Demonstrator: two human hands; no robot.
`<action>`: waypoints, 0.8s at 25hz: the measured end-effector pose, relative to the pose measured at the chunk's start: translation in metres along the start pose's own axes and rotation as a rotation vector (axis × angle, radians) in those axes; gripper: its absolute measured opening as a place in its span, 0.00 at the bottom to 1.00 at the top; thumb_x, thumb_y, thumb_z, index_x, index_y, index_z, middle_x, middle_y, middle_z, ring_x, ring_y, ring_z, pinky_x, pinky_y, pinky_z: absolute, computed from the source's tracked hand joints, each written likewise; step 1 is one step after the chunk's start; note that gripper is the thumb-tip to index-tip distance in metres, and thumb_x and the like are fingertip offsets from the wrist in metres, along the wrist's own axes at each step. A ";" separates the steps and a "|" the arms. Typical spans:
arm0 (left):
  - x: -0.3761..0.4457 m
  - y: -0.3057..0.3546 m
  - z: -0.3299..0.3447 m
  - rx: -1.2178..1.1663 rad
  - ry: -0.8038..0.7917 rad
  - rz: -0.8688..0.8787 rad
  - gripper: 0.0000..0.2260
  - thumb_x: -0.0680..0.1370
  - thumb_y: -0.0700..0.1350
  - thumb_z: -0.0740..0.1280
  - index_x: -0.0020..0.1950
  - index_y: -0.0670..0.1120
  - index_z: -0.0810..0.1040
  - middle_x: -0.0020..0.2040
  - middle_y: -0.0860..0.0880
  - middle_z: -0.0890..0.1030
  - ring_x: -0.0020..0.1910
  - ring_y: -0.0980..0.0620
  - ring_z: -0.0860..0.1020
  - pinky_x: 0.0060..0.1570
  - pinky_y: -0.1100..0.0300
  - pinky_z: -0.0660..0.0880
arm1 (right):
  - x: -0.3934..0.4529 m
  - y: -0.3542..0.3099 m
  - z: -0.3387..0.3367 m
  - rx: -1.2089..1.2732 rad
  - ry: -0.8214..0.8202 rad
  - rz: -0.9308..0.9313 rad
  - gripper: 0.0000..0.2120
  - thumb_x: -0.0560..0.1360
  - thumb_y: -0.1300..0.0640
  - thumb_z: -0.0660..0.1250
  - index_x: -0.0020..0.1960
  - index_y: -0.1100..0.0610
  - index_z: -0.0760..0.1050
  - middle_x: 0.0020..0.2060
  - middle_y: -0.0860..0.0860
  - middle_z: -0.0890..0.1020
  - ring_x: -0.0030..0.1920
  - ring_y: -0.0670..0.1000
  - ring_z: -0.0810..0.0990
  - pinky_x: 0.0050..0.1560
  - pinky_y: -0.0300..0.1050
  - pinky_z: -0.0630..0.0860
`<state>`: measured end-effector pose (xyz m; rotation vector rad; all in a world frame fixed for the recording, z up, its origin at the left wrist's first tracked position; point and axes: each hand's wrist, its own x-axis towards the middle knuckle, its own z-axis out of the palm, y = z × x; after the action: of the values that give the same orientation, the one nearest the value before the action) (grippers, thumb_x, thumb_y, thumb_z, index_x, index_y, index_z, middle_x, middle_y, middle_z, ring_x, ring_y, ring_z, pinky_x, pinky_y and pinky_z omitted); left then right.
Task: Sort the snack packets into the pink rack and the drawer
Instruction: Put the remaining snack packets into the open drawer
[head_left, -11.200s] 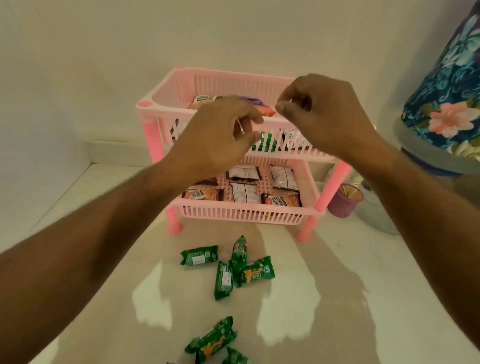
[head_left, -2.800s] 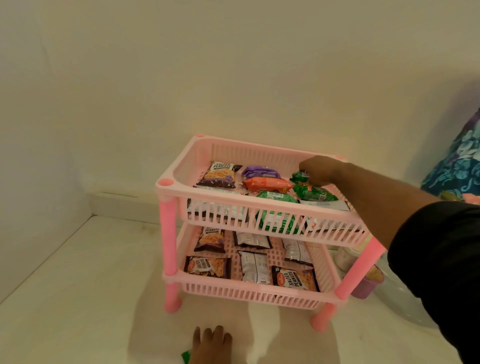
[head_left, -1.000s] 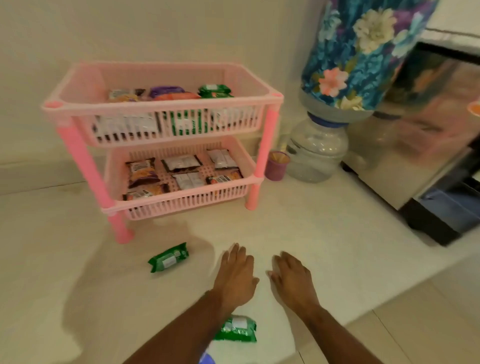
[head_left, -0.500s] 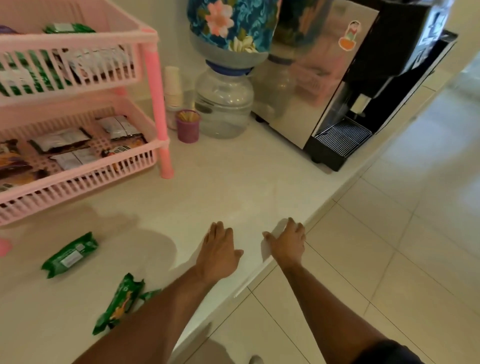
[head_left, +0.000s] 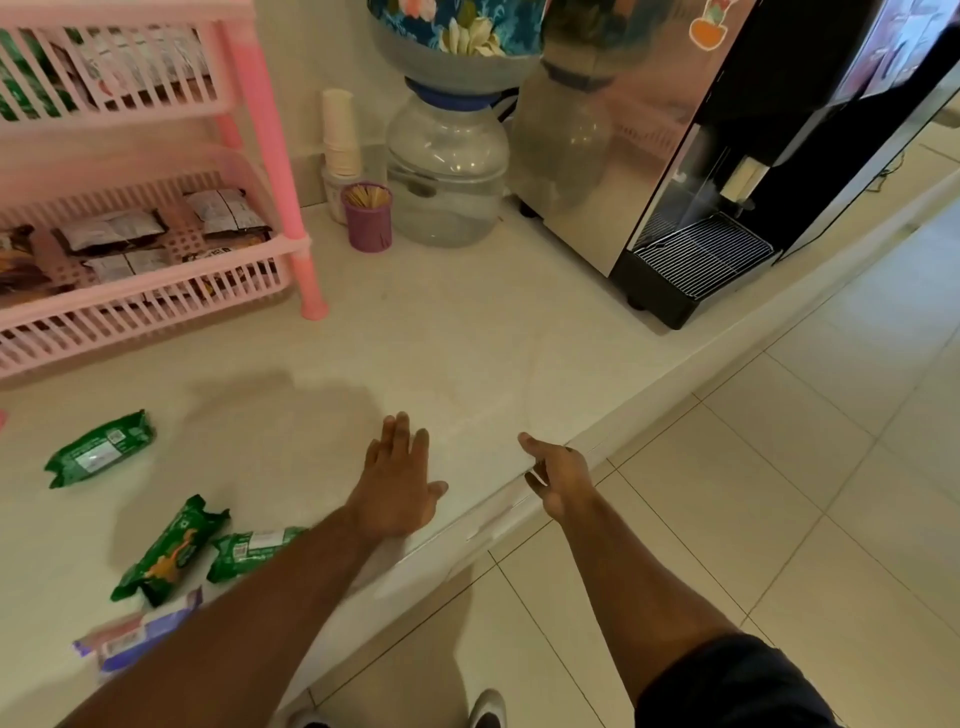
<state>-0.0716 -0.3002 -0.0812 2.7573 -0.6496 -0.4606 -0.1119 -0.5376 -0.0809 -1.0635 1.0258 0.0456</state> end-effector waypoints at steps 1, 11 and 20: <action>0.000 0.000 0.000 0.002 -0.002 -0.002 0.36 0.80 0.57 0.60 0.80 0.41 0.47 0.79 0.37 0.39 0.78 0.38 0.38 0.76 0.43 0.45 | 0.002 0.000 -0.004 -0.003 -0.030 0.013 0.33 0.67 0.60 0.80 0.66 0.64 0.71 0.38 0.52 0.73 0.40 0.49 0.74 0.62 0.53 0.78; -0.002 0.004 -0.009 -0.013 -0.055 -0.070 0.37 0.80 0.57 0.61 0.80 0.43 0.47 0.80 0.42 0.37 0.79 0.44 0.36 0.76 0.46 0.43 | 0.009 -0.007 0.001 -0.062 -0.031 -0.016 0.23 0.68 0.63 0.79 0.59 0.65 0.74 0.34 0.54 0.74 0.33 0.50 0.71 0.49 0.47 0.80; 0.001 0.000 0.000 -0.044 -0.024 -0.133 0.36 0.79 0.59 0.60 0.80 0.47 0.49 0.81 0.47 0.39 0.79 0.49 0.36 0.77 0.49 0.41 | 0.008 0.015 -0.039 -0.111 0.023 -0.096 0.26 0.78 0.39 0.64 0.51 0.64 0.77 0.34 0.54 0.73 0.32 0.50 0.73 0.48 0.52 0.83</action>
<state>-0.0712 -0.3004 -0.0814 2.7682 -0.4568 -0.5308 -0.1409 -0.5623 -0.1007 -1.2152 1.0006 0.0130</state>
